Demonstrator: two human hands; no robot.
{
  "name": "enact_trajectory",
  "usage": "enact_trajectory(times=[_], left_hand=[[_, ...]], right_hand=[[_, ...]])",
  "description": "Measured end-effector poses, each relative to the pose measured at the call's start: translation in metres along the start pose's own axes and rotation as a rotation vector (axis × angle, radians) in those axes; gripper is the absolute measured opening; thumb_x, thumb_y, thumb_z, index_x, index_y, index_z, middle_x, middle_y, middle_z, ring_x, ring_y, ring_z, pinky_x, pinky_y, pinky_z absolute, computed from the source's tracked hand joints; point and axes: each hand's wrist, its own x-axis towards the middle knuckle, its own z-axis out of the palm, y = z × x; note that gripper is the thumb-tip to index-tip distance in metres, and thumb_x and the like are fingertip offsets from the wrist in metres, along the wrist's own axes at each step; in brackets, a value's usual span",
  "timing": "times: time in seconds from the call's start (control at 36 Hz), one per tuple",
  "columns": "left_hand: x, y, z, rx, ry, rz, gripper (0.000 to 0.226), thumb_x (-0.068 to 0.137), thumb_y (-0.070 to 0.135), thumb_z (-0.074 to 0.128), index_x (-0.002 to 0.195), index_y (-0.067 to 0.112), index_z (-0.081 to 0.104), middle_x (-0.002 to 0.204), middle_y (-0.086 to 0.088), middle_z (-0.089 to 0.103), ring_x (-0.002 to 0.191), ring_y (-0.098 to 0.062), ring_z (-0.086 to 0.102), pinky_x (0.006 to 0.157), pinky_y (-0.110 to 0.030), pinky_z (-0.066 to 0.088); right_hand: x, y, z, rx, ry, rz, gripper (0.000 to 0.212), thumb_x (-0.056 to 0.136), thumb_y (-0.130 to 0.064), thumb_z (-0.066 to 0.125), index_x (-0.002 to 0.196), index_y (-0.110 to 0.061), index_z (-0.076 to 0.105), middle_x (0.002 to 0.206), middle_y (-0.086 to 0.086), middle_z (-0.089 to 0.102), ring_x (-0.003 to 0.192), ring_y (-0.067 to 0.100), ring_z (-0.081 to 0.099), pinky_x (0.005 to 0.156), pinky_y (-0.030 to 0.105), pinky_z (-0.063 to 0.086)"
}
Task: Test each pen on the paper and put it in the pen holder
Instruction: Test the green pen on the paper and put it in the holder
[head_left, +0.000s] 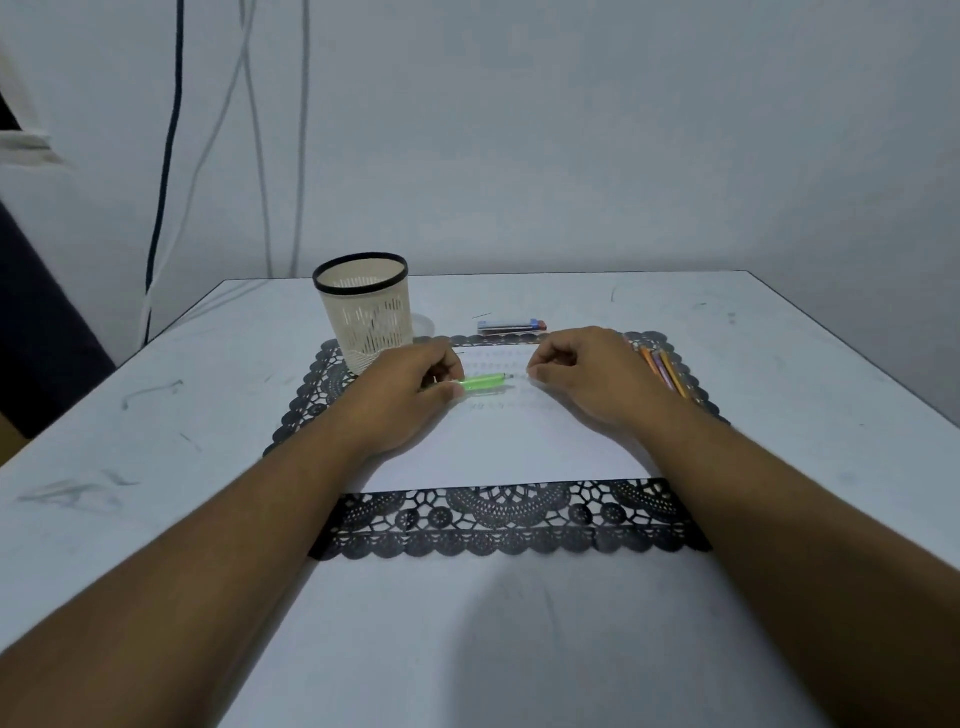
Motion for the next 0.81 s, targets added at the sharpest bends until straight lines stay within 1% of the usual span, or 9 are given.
enact_trajectory(times=[0.06, 0.11, 0.25, 0.39, 0.44, 0.53, 0.61, 0.67, 0.81], left_hand=[[0.000, 0.001, 0.001, 0.002, -0.005, 0.007, 0.009, 0.094, 0.023, 0.071, 0.091, 0.028, 0.064, 0.090, 0.010, 0.064, 0.079, -0.006, 0.056, 0.068, -0.022, 0.043], [-0.002, 0.001, 0.002, 0.005, -0.013, 0.012, 0.009, 0.094, 0.023, 0.072, 0.091, 0.027, 0.064, 0.089, 0.010, 0.063, 0.077, -0.006, 0.055, 0.067, -0.022, 0.042], [-0.004, -0.001, 0.004, 0.032, -0.016, 0.020, 0.006, 0.092, 0.023, 0.073, 0.092, 0.027, 0.069, 0.088, 0.011, 0.064, 0.078, -0.007, 0.057, 0.067, -0.022, 0.043], [-0.005, -0.002, 0.003, 0.061, -0.031, 0.009, 0.007, 0.092, 0.021, 0.073, 0.093, 0.028, 0.070, 0.090, 0.012, 0.066, 0.082, -0.007, 0.058, 0.070, -0.025, 0.046], [-0.004, -0.002, 0.003, 0.072, -0.042, 0.008, 0.009, 0.093, 0.020, 0.072, 0.095, 0.028, 0.071, 0.091, 0.013, 0.065, 0.082, -0.006, 0.058, 0.071, -0.024, 0.046], [-0.005, 0.000, 0.004, 0.078, -0.045, 0.011, 0.009, 0.094, 0.019, 0.071, 0.098, 0.026, 0.073, 0.091, 0.013, 0.064, 0.081, -0.003, 0.057, 0.068, -0.017, 0.043], [-0.008, 0.003, 0.004, 0.081, -0.046, 0.014, 0.009, 0.094, 0.018, 0.071, 0.098, 0.026, 0.073, 0.091, 0.013, 0.064, 0.081, -0.002, 0.057, 0.068, -0.014, 0.040], [-0.009, 0.004, 0.003, 0.080, -0.045, 0.014, 0.008, 0.094, 0.019, 0.071, 0.098, 0.026, 0.072, 0.091, 0.013, 0.064, 0.081, -0.002, 0.057, 0.069, -0.017, 0.042], [-0.009, 0.005, 0.001, 0.073, -0.041, 0.012, 0.008, 0.094, 0.018, 0.071, 0.098, 0.025, 0.073, 0.091, 0.012, 0.064, 0.082, -0.003, 0.057, 0.070, -0.020, 0.043]], right_hand=[[0.000, 0.001, 0.001, 0.011, -0.002, 0.001, 0.008, 0.095, -0.023, 0.074, 0.089, -0.023, 0.079, 0.086, -0.013, 0.073, 0.081, 0.001, 0.064, 0.066, 0.015, 0.044], [0.002, 0.002, 0.006, 0.002, -0.014, -0.007, 0.008, 0.096, -0.024, 0.073, 0.092, -0.022, 0.079, 0.089, -0.012, 0.074, 0.086, 0.003, 0.065, 0.070, 0.018, 0.047], [0.009, -0.001, 0.019, -0.033, -0.047, -0.018, 0.010, 0.097, -0.026, 0.071, 0.096, -0.022, 0.080, 0.091, -0.015, 0.074, 0.088, 0.002, 0.065, 0.075, 0.023, 0.045], [0.005, -0.002, 0.013, -0.059, -0.036, 0.016, 0.018, 0.103, -0.020, 0.062, 0.112, -0.018, 0.078, 0.106, -0.010, 0.068, 0.100, 0.007, 0.061, 0.083, 0.022, 0.042], [0.001, 0.001, 0.007, 0.003, -0.024, 0.059, 0.018, 0.103, -0.015, 0.060, 0.106, -0.018, 0.078, 0.100, -0.008, 0.072, 0.095, 0.008, 0.064, 0.077, 0.018, 0.044], [-0.003, 0.005, -0.001, 0.067, -0.009, 0.072, 0.017, 0.101, -0.012, 0.063, 0.094, -0.016, 0.078, 0.082, -0.003, 0.074, 0.077, 0.004, 0.066, 0.061, 0.007, 0.042], [-0.008, 0.002, -0.005, 0.112, -0.058, 0.050, 0.013, 0.096, -0.012, 0.070, 0.087, -0.016, 0.078, 0.082, -0.003, 0.075, 0.069, -0.001, 0.064, 0.059, 0.009, 0.045], [-0.009, -0.001, -0.005, 0.095, -0.109, 0.025, 0.009, 0.094, -0.013, 0.074, 0.087, -0.015, 0.079, 0.084, -0.007, 0.075, 0.070, -0.007, 0.064, 0.060, 0.007, 0.045], [-0.006, -0.006, -0.003, -0.025, -0.151, -0.007, 0.004, 0.092, -0.017, 0.076, 0.090, -0.018, 0.080, 0.089, -0.010, 0.073, 0.074, -0.008, 0.063, 0.062, 0.009, 0.045]])
